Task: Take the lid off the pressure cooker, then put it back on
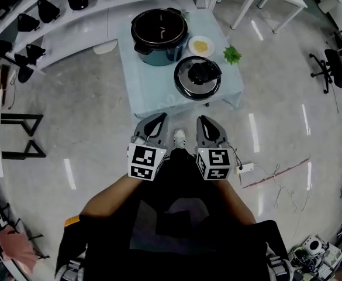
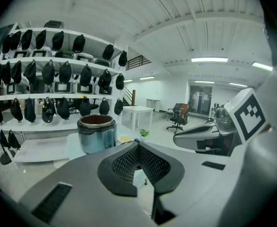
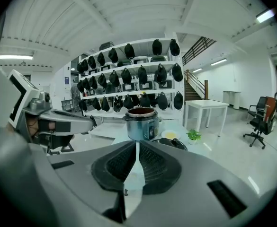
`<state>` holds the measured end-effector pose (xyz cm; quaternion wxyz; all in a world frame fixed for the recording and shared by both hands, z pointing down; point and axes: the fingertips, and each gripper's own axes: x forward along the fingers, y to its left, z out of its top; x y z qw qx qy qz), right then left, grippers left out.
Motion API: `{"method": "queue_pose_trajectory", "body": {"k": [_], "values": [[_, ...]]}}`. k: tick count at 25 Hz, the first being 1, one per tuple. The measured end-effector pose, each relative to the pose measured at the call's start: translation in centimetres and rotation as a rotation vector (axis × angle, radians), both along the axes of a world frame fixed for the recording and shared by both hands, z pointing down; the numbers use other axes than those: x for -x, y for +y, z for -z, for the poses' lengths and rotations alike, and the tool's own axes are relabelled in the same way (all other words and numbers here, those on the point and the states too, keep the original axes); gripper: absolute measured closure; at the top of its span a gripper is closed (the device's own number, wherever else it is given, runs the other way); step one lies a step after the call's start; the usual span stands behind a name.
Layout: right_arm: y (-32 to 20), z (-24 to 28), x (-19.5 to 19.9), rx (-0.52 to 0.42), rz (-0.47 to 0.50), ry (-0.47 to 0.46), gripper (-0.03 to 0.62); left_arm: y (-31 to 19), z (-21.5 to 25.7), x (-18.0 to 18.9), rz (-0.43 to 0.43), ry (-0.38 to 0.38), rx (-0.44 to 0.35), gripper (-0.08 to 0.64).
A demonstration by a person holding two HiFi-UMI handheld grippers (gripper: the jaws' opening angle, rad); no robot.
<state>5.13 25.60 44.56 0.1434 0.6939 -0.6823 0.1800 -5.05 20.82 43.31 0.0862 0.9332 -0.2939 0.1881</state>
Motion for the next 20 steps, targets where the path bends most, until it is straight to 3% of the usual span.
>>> {"method": "queue_pose_trajectory", "body": {"k": [14, 20], "values": [[2.3, 0.4, -0.6, -0.002, -0.008, 0.015, 0.555, 2.5, 0.4, -1.3, -0.036, 0.013, 0.000, 0.552], [0.5, -0.2, -2.0, 0.000, 0.073, 0.045, 0.555, 1.5, -1.2, -3.3, -0.004, -0.010, 0.025, 0.552]]}}
